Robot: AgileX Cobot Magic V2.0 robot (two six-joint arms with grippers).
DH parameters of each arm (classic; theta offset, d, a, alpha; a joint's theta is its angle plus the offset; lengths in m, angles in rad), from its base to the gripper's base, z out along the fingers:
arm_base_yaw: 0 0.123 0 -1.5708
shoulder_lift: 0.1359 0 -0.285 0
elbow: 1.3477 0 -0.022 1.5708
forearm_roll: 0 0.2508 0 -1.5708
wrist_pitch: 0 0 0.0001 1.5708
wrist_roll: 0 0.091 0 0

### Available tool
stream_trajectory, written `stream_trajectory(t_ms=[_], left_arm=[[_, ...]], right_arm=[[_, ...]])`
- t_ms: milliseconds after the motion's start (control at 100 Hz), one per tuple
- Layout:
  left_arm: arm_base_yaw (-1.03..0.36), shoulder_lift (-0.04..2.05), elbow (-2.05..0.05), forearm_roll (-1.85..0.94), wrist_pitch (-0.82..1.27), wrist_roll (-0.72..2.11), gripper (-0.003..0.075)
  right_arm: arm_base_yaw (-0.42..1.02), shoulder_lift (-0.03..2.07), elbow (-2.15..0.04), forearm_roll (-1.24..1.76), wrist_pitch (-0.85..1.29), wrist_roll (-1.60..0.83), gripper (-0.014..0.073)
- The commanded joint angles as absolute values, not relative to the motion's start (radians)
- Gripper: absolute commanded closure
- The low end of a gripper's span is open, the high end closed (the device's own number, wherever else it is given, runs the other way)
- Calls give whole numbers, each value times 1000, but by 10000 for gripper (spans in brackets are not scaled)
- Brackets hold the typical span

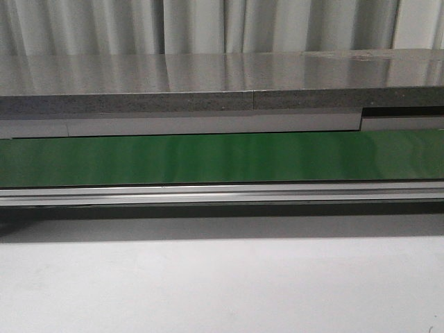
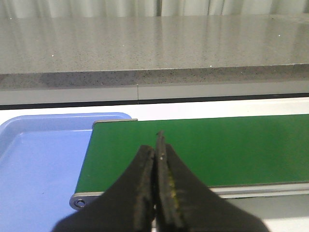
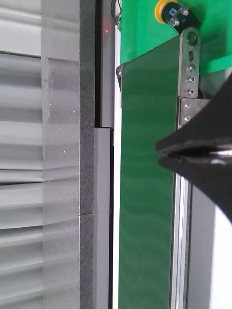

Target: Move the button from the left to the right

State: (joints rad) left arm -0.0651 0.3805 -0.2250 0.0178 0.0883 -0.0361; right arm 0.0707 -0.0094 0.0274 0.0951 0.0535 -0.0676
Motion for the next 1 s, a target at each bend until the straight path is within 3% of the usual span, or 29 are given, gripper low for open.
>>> stream_trajectory(t_ms=[0, 990], left_arm=[[-72, 385, -253, 6, 5, -38, 741], [-72, 338, -243, 33, 0, -38, 741]], right_arm=[[72, -30, 13, 83, -33, -74, 660], [72, -30, 13, 83, -33, -74, 660]])
